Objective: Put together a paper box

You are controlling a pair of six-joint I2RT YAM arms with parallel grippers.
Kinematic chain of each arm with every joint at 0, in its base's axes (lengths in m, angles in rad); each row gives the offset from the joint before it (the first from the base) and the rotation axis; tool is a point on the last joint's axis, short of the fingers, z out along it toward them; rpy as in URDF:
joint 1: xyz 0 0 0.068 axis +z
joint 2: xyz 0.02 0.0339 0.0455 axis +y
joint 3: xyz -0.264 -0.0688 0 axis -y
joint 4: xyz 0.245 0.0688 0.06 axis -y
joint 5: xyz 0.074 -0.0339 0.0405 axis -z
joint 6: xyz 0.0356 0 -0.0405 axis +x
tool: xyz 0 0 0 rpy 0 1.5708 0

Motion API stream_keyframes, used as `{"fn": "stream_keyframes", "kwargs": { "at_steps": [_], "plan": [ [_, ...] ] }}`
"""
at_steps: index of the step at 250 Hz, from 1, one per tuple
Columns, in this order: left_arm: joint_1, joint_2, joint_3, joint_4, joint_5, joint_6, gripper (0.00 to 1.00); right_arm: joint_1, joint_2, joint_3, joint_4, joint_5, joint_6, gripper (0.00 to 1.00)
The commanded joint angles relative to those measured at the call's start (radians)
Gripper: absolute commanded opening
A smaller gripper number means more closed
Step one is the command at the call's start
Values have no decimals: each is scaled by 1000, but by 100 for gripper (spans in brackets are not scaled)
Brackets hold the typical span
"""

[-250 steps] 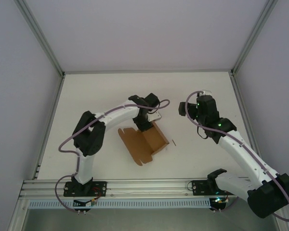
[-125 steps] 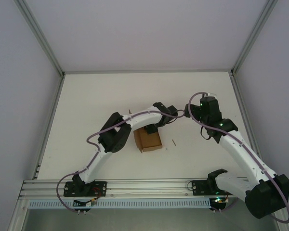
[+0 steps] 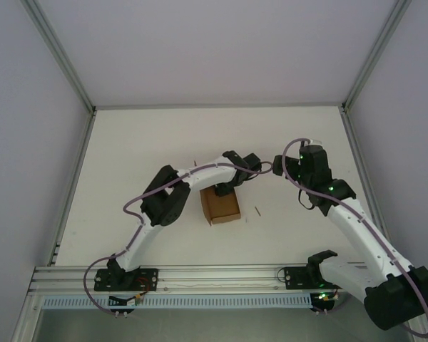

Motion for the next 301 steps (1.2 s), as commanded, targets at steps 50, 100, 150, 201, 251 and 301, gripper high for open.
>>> {"fn": "stream_keyframes", "kwargs": {
  "at_steps": [50, 100, 150, 201, 251, 301],
  "plan": [
    [-4, -169, -34, 37, 104, 73, 62, -5, -33, -3, 3, -73, -22, 100],
    [50, -332, -87, 130, 266, 31, 100, -12, -1, -6, 39, -92, -74, 100],
    [235, -554, -174, 282, 302, -237, 100, -14, 126, 30, 134, -205, -164, 100],
    [489, -744, -357, 325, 345, -585, 100, 42, 350, 114, 162, -642, -529, 100],
    [594, -843, -554, 330, 325, -697, 100, 178, 674, 333, -24, -691, -1005, 95],
    [607, -873, -629, 370, 380, -725, 100, 195, 946, 639, -251, -752, -1087, 79]
  ]
}}
